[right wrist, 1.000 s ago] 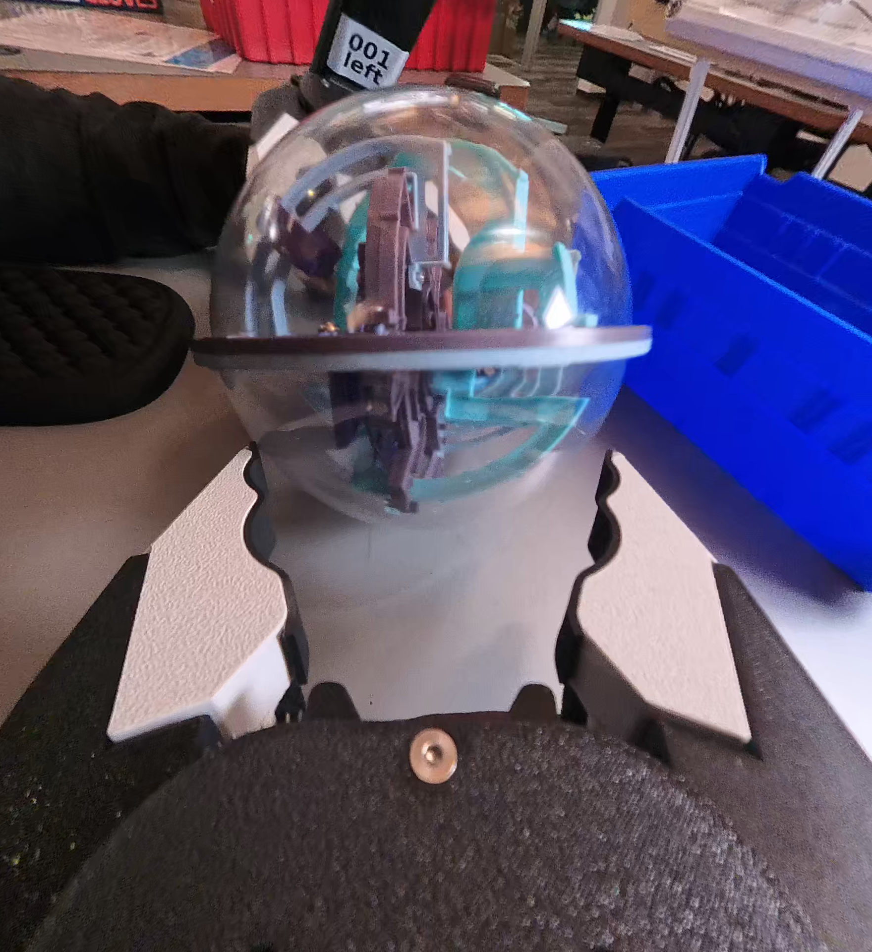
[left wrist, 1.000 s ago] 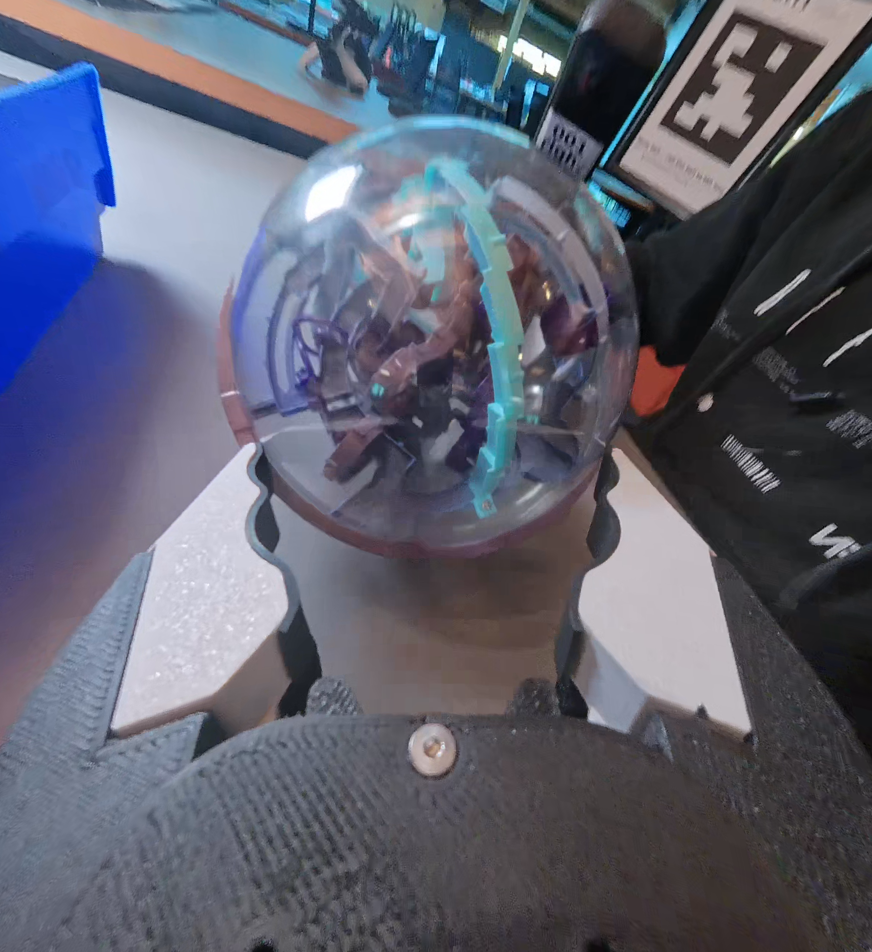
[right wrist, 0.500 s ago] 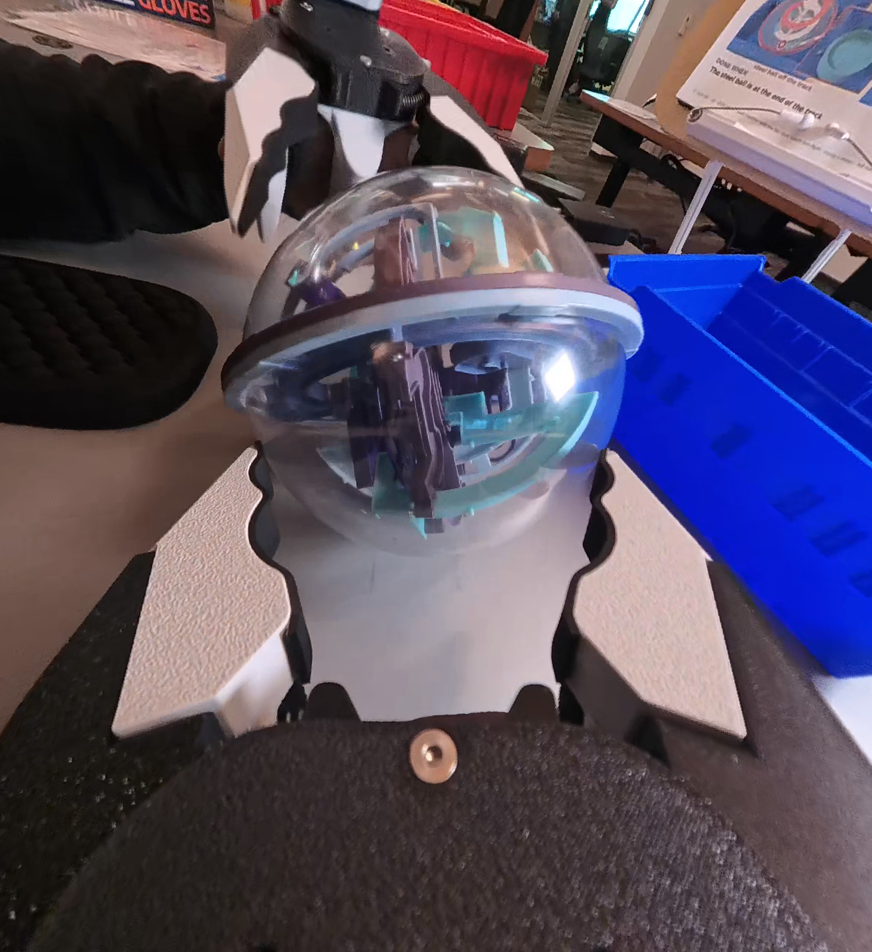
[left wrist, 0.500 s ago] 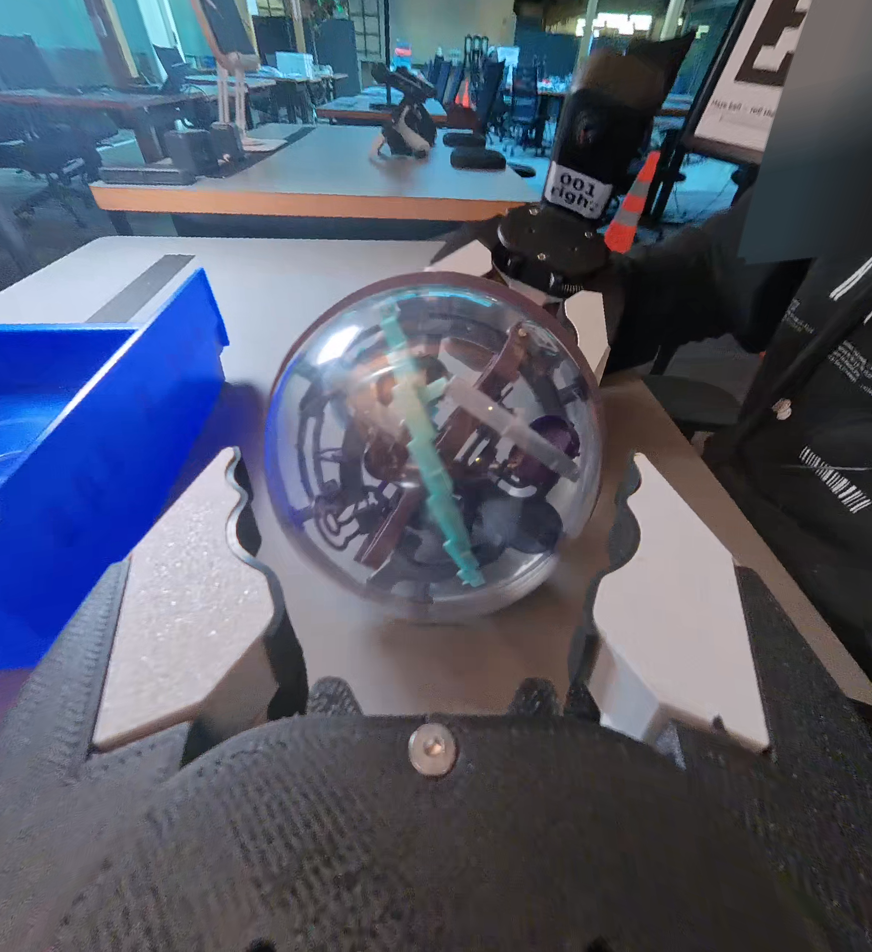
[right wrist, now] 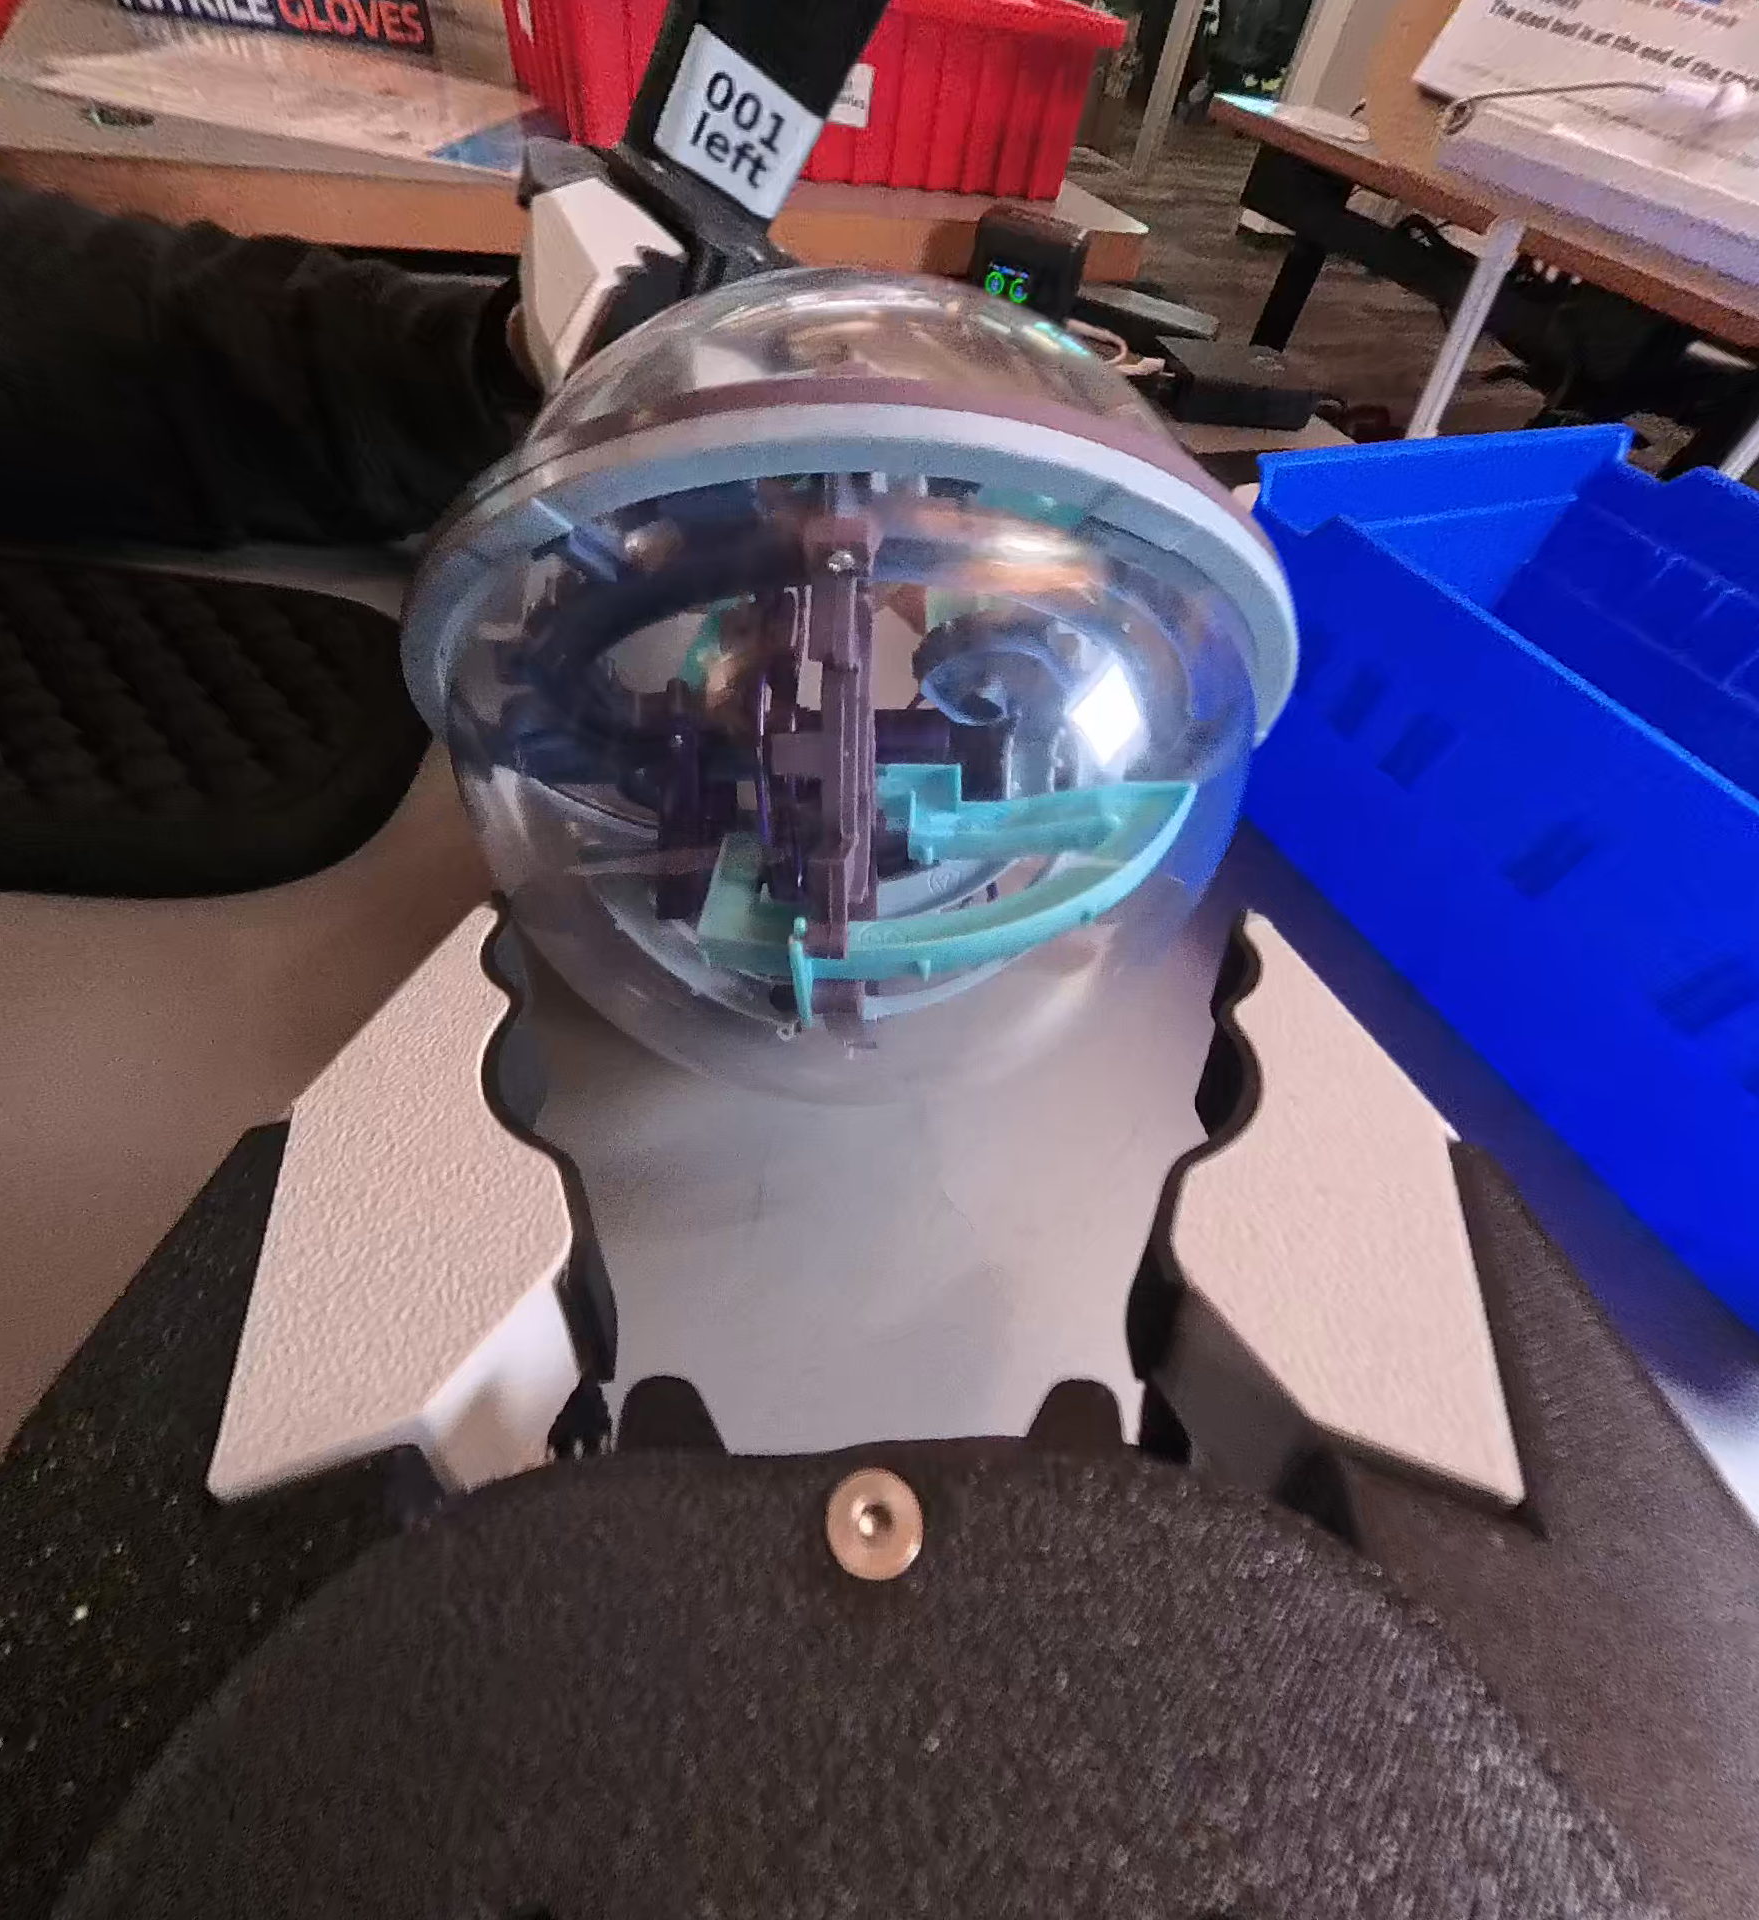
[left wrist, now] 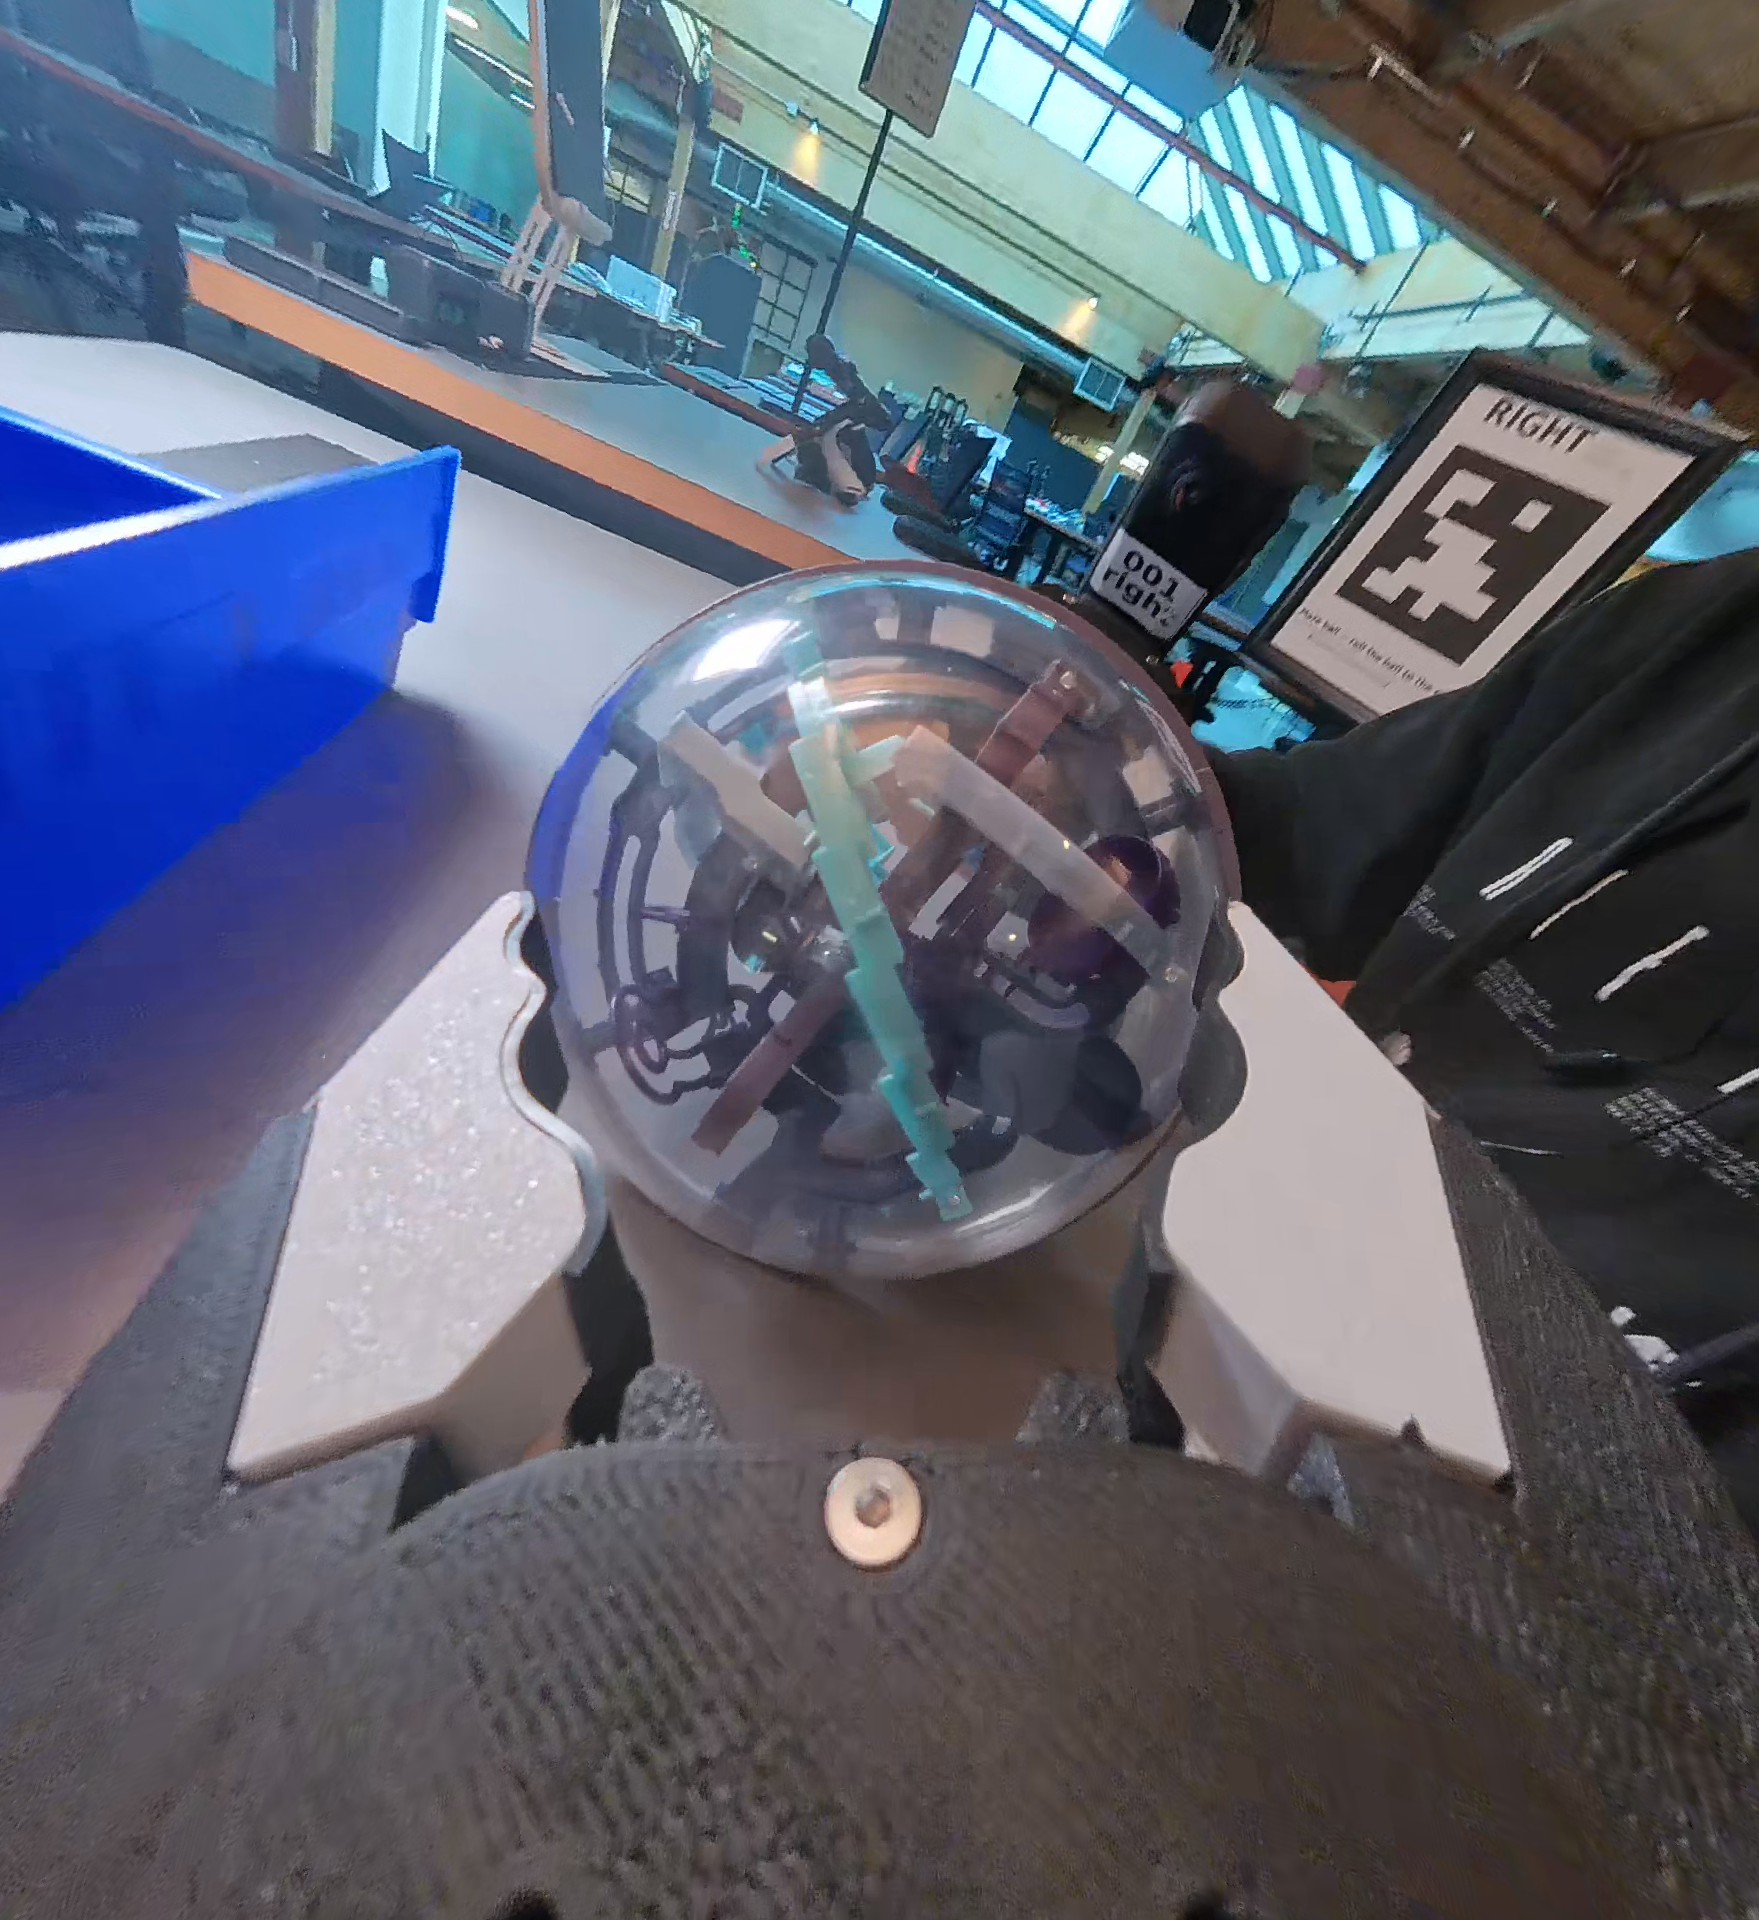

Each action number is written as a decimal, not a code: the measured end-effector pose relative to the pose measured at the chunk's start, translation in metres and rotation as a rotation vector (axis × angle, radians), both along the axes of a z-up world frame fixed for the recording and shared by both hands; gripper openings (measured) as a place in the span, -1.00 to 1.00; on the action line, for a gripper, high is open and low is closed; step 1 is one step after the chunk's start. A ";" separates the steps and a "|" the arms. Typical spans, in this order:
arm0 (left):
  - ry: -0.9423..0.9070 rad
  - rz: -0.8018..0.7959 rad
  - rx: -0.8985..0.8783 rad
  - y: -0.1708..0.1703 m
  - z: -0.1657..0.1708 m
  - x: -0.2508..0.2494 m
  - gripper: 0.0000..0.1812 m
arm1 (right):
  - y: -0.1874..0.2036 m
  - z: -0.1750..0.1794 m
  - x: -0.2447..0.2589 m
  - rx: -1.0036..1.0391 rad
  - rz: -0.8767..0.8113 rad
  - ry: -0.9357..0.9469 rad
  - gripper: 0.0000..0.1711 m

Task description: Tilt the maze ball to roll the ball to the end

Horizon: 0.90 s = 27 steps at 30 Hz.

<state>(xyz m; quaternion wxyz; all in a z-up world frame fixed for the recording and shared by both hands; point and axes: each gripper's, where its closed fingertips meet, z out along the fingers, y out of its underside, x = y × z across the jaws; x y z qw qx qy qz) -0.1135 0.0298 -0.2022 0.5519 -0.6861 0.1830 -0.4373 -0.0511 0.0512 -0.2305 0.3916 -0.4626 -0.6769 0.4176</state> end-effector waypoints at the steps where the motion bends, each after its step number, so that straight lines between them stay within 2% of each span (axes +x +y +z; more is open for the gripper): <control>1: -0.021 -0.011 -0.016 -0.001 -0.001 0.001 0.33 | -0.003 -0.001 -0.001 0.008 0.008 0.001 0.51; 8: -0.151 -0.110 -0.134 -0.010 -0.007 0.014 0.30 | -0.017 0.015 0.005 0.045 0.123 -0.030 0.59; 12: -0.152 -0.188 -0.168 -0.020 -0.016 0.034 0.30 | -0.023 0.026 0.020 0.061 0.227 -0.110 0.59; 18: 0.005 -0.167 -0.151 -0.018 -0.020 0.031 0.18 | -0.015 0.032 0.025 0.074 0.270 -0.201 0.57; 20: 0.036 -0.098 -0.051 -0.017 -0.003 0.021 0.26 | -0.016 0.033 0.024 0.078 0.284 -0.214 0.56; 22: 0.180 -0.052 0.056 -0.018 0.004 0.023 0.38 | -0.018 0.033 0.023 0.071 0.307 -0.232 0.54; 25: 0.314 -0.069 0.114 -0.019 0.000 0.039 0.43 | -0.020 0.035 0.017 0.025 0.337 -0.247 0.54; 27: 0.361 -0.070 0.108 -0.015 -0.012 0.043 0.39 | -0.018 0.035 0.011 -0.014 0.344 -0.258 0.54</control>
